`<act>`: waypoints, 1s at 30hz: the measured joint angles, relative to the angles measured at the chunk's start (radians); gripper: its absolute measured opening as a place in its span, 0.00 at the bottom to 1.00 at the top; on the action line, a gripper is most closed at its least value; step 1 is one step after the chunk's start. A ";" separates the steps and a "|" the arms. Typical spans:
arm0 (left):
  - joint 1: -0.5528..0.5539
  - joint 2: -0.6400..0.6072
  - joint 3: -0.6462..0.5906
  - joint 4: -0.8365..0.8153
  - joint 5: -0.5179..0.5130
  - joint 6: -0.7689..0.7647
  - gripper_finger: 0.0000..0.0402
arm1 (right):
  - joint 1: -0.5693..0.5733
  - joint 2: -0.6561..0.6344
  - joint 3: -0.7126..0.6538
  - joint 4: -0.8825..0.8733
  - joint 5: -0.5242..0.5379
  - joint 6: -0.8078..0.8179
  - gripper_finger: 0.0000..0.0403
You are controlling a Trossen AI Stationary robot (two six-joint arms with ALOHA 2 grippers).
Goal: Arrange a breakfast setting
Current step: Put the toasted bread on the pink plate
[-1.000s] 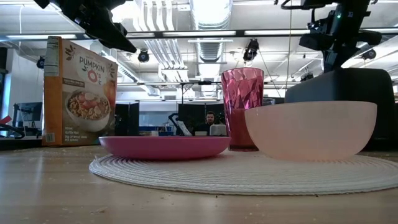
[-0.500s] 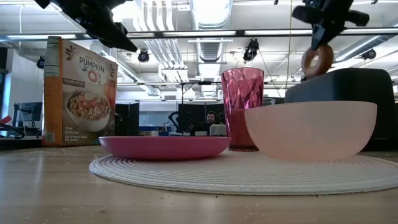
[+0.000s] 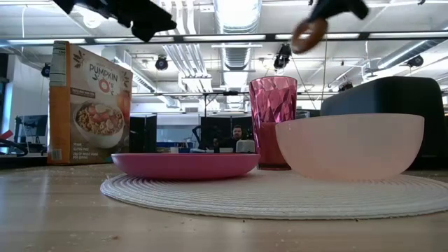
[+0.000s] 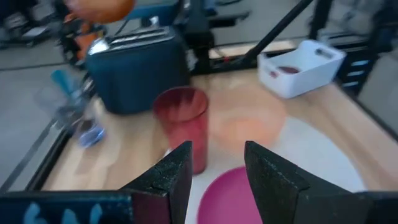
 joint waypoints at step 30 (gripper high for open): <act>0.000 0.110 0.003 0.273 0.056 0.002 0.49 | 0.187 0.137 -0.021 0.323 -0.347 -0.315 0.09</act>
